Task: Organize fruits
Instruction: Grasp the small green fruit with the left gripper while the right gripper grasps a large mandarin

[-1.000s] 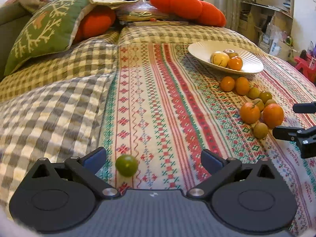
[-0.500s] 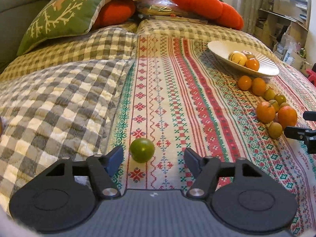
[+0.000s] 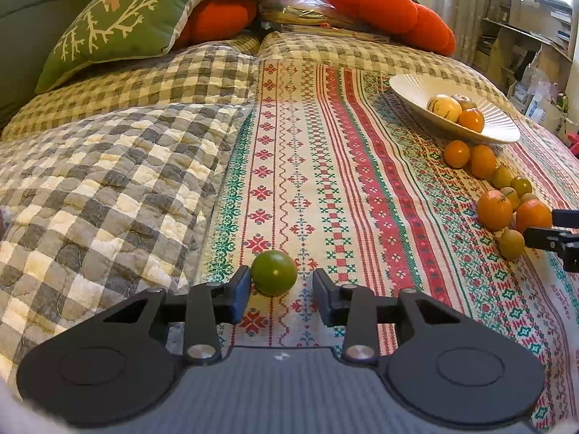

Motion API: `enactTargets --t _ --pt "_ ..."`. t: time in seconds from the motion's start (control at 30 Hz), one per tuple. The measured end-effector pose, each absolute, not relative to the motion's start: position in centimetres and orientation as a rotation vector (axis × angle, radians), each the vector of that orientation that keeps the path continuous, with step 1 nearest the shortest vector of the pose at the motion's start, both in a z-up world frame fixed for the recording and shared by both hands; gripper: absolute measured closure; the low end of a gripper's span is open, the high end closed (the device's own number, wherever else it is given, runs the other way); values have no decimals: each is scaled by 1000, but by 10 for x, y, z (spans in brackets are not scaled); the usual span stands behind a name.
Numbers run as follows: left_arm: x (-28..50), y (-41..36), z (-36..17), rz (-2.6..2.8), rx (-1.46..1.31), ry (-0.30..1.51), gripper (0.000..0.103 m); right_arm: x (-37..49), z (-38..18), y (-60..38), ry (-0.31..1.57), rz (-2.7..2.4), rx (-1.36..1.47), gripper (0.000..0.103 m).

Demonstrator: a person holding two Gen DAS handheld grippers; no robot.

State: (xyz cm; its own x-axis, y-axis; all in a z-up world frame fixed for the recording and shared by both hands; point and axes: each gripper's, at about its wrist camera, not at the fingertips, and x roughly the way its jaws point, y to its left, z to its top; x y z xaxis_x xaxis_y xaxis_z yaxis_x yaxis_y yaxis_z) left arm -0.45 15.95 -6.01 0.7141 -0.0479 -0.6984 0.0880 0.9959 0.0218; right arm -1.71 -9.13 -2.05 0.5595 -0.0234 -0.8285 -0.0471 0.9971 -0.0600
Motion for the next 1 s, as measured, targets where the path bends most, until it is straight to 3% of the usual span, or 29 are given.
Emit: enactTargets --t 0.37,0.63,1.0 --pt "-1 158 -60 -73 58 772 89 -14 -20 -84 981 77 -95 47" --pt "1 158 -61 -71 57 776 89 -12 -22 -85 996 86 -100 65" --pt "-3 157 -58 -93 55 768 89 -12 -20 -85 992 99 -91 65"
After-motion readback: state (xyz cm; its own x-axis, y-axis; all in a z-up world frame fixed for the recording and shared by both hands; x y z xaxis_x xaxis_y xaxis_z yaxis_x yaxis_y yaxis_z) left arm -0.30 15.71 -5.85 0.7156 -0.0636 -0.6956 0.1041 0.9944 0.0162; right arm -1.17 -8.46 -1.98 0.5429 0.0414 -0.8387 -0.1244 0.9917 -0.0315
